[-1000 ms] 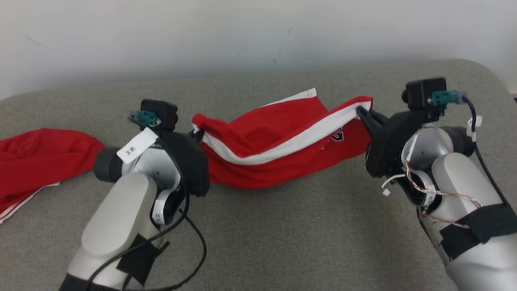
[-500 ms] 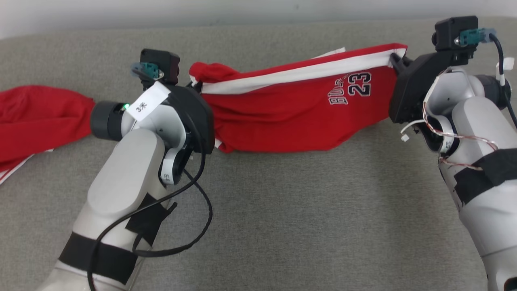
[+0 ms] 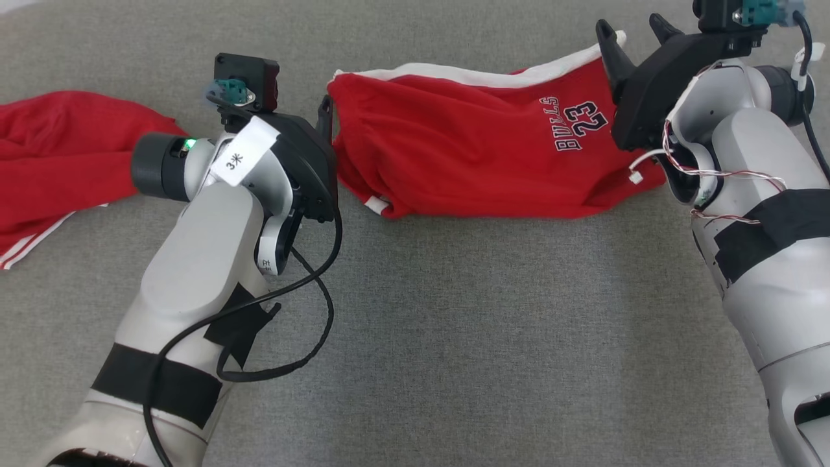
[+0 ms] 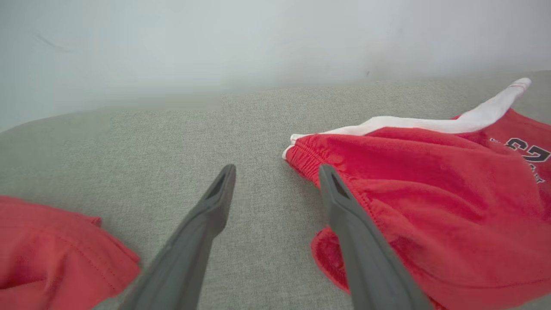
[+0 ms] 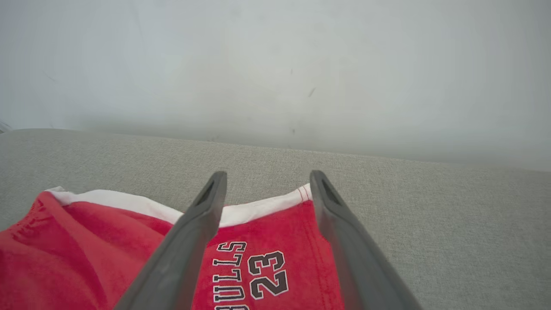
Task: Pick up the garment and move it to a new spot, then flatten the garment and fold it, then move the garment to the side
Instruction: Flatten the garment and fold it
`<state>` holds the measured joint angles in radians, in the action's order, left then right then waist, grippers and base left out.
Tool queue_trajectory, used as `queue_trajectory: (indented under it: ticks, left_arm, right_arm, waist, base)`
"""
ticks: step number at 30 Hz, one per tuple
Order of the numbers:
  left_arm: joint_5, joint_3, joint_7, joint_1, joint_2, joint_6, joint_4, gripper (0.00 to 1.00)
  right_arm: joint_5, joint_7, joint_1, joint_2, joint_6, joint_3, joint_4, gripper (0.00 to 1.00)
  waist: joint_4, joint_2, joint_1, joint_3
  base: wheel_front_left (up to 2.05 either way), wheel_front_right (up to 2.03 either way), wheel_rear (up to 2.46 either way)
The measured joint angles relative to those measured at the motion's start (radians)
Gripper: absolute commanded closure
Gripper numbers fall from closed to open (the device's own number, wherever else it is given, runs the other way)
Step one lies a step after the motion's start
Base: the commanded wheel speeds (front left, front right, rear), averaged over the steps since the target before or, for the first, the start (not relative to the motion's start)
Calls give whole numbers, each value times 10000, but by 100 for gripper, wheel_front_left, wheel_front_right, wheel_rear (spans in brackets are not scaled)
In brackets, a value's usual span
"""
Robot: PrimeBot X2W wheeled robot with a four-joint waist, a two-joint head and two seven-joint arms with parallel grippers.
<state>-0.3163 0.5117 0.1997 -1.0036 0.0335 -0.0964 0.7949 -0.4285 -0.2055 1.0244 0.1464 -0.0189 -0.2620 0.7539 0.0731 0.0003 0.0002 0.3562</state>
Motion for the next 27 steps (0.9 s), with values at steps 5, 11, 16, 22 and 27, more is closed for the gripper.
queue_trajectory:
  ticks: [5, 11, 16, 22, 27]
  left_arm:
    - [8, 140, -667, -13, -13, 98, 397, 0]
    - [12, 604, -1185, 646, -23, 803, 928, 0]
    - [92, 917, -1319, 1367, -6, 1170, 1407, 0]
    - [73, 1162, -1432, 1972, 8, 1503, 1400, 0]
    - [-98, 1476, -1430, 1970, -17, 1756, 1187, 0]
  right_arm:
    - [86, 508, -61, 197, 380, -86, 566, 0]
    - [272, 575, -1227, 351, 562, -454, 1344, 0]
    - [297, 650, -2006, 127, 646, -642, 1793, 0]
    - [278, 696, -2422, -52, 531, -583, 1856, 0]
    - [232, 796, -2373, 150, 272, -284, 2017, 0]
  waist:
    - [38, -1, -3, -318]
    - [21, -1, -3, -941]
    - [-89, -2, -4, -1561]
    - [-434, -4, -4, -2050]
    - [-591, -3, -5, -2054]
  base:
    - [0, 0, 0]
    - [0, 0, 0]
    - [0, 0, 0]
    - [0, 0, 0]
    - [0, 0, 0]
